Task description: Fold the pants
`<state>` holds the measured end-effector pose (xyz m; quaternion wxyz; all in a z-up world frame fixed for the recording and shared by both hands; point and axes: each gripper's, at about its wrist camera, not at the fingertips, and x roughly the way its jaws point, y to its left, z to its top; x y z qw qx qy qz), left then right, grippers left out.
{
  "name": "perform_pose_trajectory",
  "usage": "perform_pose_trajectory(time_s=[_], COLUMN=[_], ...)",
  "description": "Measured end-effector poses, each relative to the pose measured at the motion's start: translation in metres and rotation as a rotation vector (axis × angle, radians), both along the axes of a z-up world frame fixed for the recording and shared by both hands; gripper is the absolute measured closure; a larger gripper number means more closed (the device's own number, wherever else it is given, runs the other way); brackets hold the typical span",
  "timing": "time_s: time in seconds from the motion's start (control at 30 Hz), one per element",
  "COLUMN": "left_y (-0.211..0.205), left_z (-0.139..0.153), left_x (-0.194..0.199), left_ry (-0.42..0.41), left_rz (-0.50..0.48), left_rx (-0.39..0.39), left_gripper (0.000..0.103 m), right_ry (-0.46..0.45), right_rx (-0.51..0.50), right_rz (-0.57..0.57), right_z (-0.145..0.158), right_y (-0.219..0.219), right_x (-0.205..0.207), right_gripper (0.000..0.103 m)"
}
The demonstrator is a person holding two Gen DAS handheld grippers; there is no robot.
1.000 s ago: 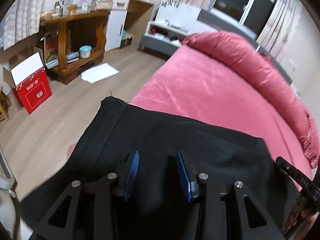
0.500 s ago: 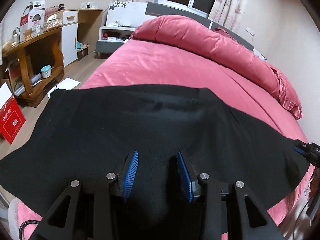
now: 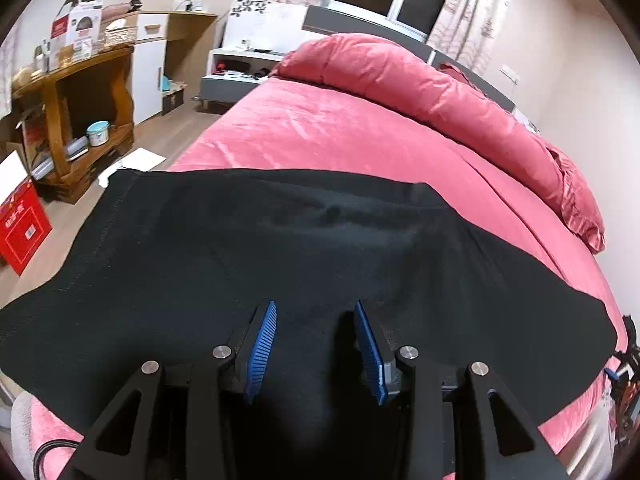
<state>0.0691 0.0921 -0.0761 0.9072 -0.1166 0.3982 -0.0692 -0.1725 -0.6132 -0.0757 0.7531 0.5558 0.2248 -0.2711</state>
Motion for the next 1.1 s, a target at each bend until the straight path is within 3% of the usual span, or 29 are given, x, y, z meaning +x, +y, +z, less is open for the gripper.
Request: perform_pose_trajectory(time_s=[0.1, 0.17, 0.2, 0.33, 0.4, 0.53, 0.6, 0.67, 0.8, 0.93, 1.03, 1.1], left_y=[0.004, 0.004, 0.003, 0.002, 0.001, 0.000, 0.002, 0.005, 0.004, 0.002, 0.002, 0.003], left_z=[-0.001, -0.003, -0.005, -0.007, -0.009, -0.008, -0.007, -0.005, 0.000, 0.002, 0.006, 0.007], left_x=[0.002, 0.003, 0.004, 0.006, 0.007, 0.007, 0.007, 0.005, 0.001, 0.000, -0.002, -0.003], left_ry=[0.007, 0.010, 0.013, 0.017, 0.019, 0.018, 0.016, 0.009, -0.024, -0.036, -0.053, -0.060], left_rz=[0.022, 0.022, 0.020, 0.015, 0.010, 0.009, 0.008, 0.012, 0.010, -0.002, -0.006, -0.003], left_rx=[0.015, 0.029, 0.036, 0.054, 0.065, 0.072, 0.057, 0.044, 0.034, 0.030, 0.022, 0.019], left_gripper=[0.062, 0.062, 0.062, 0.062, 0.062, 0.062, 0.062, 0.062, 0.062, 0.062, 0.061, 0.061], right_ry=[-0.039, -0.017, -0.025, -0.026, 0.003, 0.100, 0.076, 0.068, 0.006, -0.006, 0.040, 0.023], right_rx=[0.007, 0.000, 0.009, -0.152, -0.209, -0.140, -0.112, -0.159, -0.258, -0.201, -0.185, -0.152], right_rz=[0.009, 0.019, 0.021, 0.026, 0.033, 0.072, 0.030, -0.035, -0.020, 0.053, 0.063, 0.062], right_z=[-0.006, -0.007, -0.008, 0.022, 0.028, 0.003, 0.001, 0.014, 0.041, 0.035, 0.027, 0.024], right_y=[-0.012, -0.013, -0.014, -0.016, -0.021, -0.032, -0.031, -0.023, -0.011, -0.019, -0.020, -0.022], right_x=[0.006, 0.017, 0.021, 0.027, 0.028, 0.038, 0.030, 0.019, 0.015, 0.035, 0.044, 0.047], right_gripper=[0.065, 0.089, 0.089, 0.096, 0.096, 0.095, 0.092, 0.081, 0.081, 0.081, 0.081, 0.090])
